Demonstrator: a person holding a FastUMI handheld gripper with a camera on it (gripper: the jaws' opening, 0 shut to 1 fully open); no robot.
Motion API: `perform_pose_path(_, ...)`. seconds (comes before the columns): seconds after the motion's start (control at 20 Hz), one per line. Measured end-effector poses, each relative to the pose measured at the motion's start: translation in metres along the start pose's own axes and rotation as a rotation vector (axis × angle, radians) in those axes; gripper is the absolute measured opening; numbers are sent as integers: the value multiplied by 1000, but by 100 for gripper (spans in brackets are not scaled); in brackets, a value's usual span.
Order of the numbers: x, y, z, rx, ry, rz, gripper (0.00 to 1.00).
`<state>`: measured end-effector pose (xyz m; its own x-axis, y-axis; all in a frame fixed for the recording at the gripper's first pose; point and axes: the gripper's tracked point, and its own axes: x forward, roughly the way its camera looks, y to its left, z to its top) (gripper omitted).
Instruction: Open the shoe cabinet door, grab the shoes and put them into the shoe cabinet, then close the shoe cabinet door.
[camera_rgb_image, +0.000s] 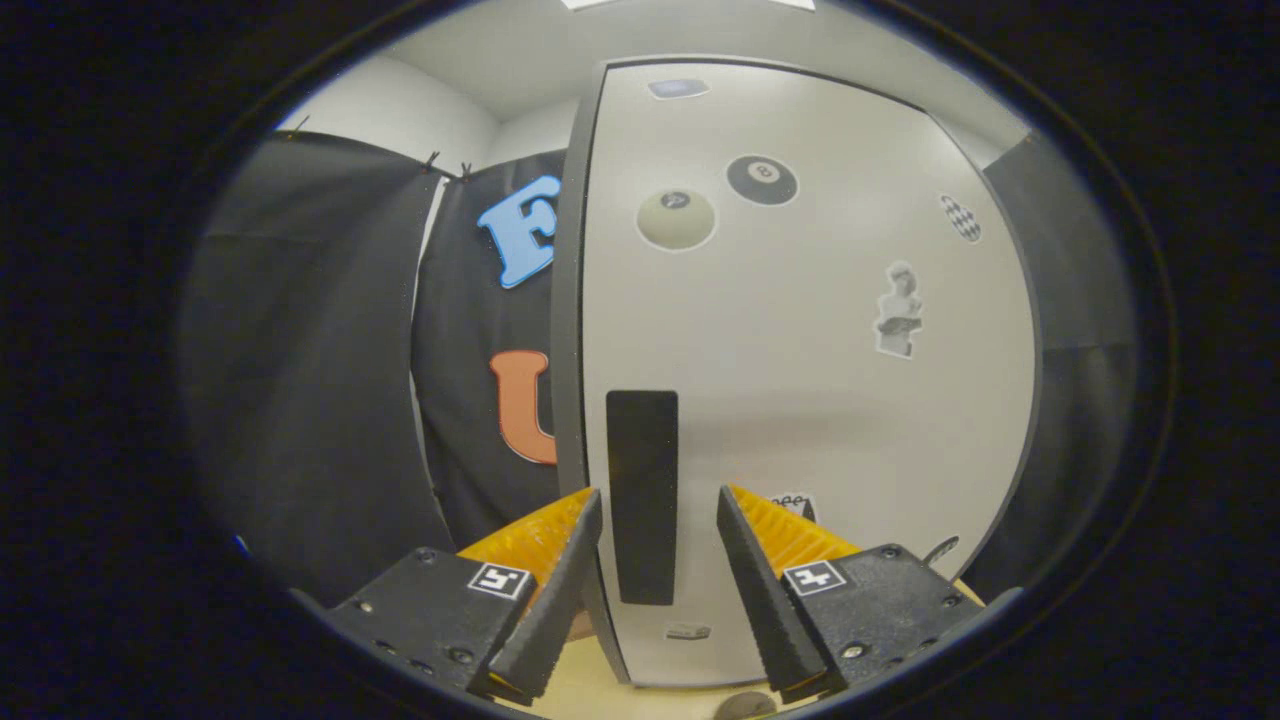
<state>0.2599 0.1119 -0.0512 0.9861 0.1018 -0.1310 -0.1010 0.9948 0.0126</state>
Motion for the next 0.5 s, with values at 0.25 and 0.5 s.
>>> perform_pose_path(0.25, 4, 11, -3, 29, -4, -18, 41)
perform_pose_path(0.5, 0, 10, -4, 65, -14, 21, 33)
